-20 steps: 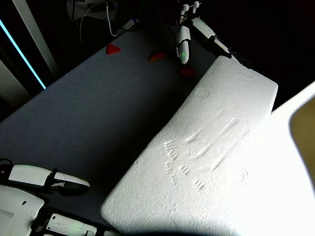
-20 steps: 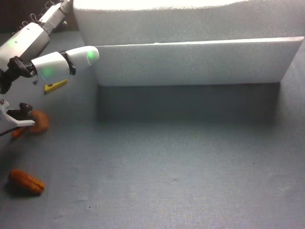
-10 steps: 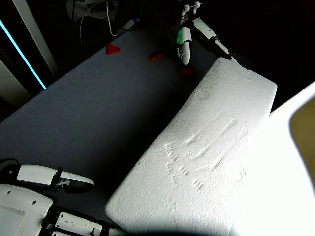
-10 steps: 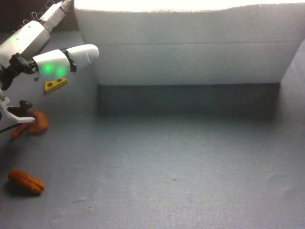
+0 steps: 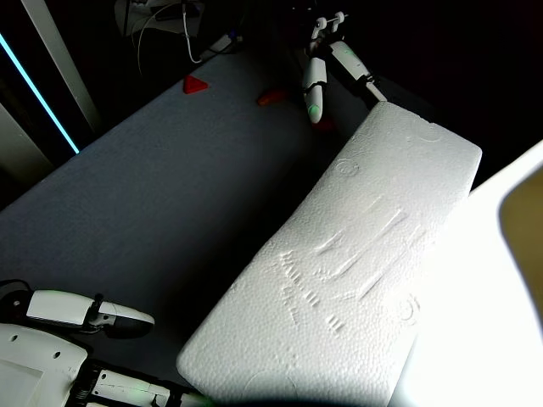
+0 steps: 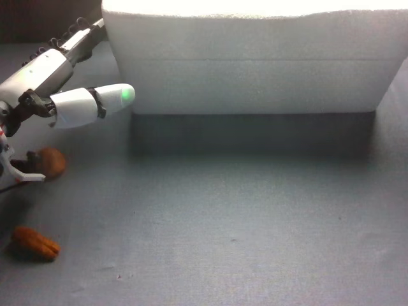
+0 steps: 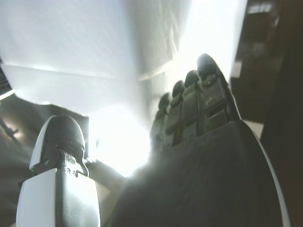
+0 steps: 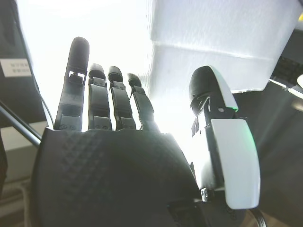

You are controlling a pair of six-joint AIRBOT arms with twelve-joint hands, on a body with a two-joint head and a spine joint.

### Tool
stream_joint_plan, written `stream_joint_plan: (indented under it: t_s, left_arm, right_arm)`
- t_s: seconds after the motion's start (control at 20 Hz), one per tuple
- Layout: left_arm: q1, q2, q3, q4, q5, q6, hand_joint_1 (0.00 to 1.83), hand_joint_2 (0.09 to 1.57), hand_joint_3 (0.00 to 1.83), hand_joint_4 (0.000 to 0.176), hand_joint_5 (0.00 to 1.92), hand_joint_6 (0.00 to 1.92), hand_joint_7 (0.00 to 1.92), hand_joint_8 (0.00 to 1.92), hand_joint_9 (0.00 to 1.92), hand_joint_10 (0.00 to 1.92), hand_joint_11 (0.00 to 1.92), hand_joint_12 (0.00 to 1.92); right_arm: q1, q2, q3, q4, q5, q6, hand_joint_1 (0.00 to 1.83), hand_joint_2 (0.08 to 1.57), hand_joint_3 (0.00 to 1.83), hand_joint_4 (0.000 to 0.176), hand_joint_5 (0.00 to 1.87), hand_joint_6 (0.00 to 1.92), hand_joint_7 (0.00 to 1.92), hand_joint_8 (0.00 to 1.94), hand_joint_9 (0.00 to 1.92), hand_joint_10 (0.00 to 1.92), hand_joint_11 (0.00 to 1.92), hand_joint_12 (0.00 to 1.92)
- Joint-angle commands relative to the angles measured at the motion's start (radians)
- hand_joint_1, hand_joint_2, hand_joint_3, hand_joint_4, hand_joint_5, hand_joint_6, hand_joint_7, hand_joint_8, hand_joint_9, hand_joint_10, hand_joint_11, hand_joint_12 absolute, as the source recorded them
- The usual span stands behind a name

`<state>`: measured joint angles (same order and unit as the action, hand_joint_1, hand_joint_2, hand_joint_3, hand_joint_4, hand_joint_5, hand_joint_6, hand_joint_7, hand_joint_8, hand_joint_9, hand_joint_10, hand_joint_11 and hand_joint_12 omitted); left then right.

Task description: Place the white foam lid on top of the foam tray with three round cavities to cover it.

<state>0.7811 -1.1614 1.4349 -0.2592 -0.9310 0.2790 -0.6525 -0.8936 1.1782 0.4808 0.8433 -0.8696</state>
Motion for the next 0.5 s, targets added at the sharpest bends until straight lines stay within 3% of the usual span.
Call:
stream_joint_plan:
  t_s: [0.0, 0.05, 0.15, 0.25, 0.4, 0.45]
  left_arm:
    - [0.007, 0.012, -0.001, -0.012, -0.142, -0.008, 0.44, 1.17, 0.00, 0.044, 0.00, 0.00, 0.00, 0.00, 0.00, 0.00, 0.00, 0.29]
    - [0.012, 0.014, -0.003, -0.015, -0.144, -0.008, 0.43, 1.17, 0.00, 0.042, 0.00, 0.00, 0.00, 0.00, 0.00, 0.00, 0.00, 0.34]
    - [0.024, 0.016, -0.004, -0.028, -0.146, -0.008, 0.44, 1.17, 0.00, 0.041, 0.00, 0.00, 0.00, 0.00, 0.00, 0.00, 0.00, 0.29]
    - [0.030, 0.017, -0.005, -0.034, -0.150, -0.008, 0.44, 1.17, 0.00, 0.027, 0.00, 0.00, 0.00, 0.00, 0.00, 0.00, 0.00, 0.39]
    - [0.042, 0.031, -0.017, -0.039, -0.167, -0.007, 0.44, 1.17, 0.00, 0.024, 0.00, 0.00, 0.00, 0.00, 0.00, 0.00, 0.00, 0.45]
    - [0.045, 0.042, -0.026, -0.039, -0.178, -0.003, 0.45, 1.17, 0.00, 0.007, 0.00, 0.00, 0.00, 0.00, 0.00, 0.00, 0.00, 0.51]
  right_arm:
    - [0.003, 0.014, 0.005, 0.003, 0.128, 0.003, 0.44, 1.30, 0.00, 0.000, 0.00, 0.00, 0.00, 0.00, 0.00, 0.00, 0.00, 0.96]
    - [0.001, 0.015, 0.004, 0.003, 0.128, 0.003, 0.46, 1.29, 0.00, 0.002, 0.00, 0.00, 0.00, 0.00, 0.00, 0.00, 0.00, 0.79]
    - [-0.006, 0.019, 0.002, 0.009, 0.131, 0.003, 0.47, 1.30, 0.00, 0.000, 0.00, 0.00, 0.00, 0.00, 0.00, 0.00, 0.00, 0.78]
    - [-0.013, 0.022, -0.002, 0.014, 0.136, 0.003, 0.45, 1.30, 0.00, 0.000, 0.00, 0.00, 0.00, 0.00, 0.00, 0.00, 0.00, 0.63]
    - [-0.024, 0.037, -0.011, 0.016, 0.143, 0.003, 0.45, 1.31, 0.00, 0.000, 0.00, 0.00, 0.00, 0.00, 0.00, 0.00, 0.00, 0.62]
    - [-0.029, 0.047, -0.019, 0.016, 0.148, 0.003, 0.45, 1.31, 0.00, 0.003, 0.00, 0.00, 0.00, 0.00, 0.00, 0.00, 0.00, 0.79]
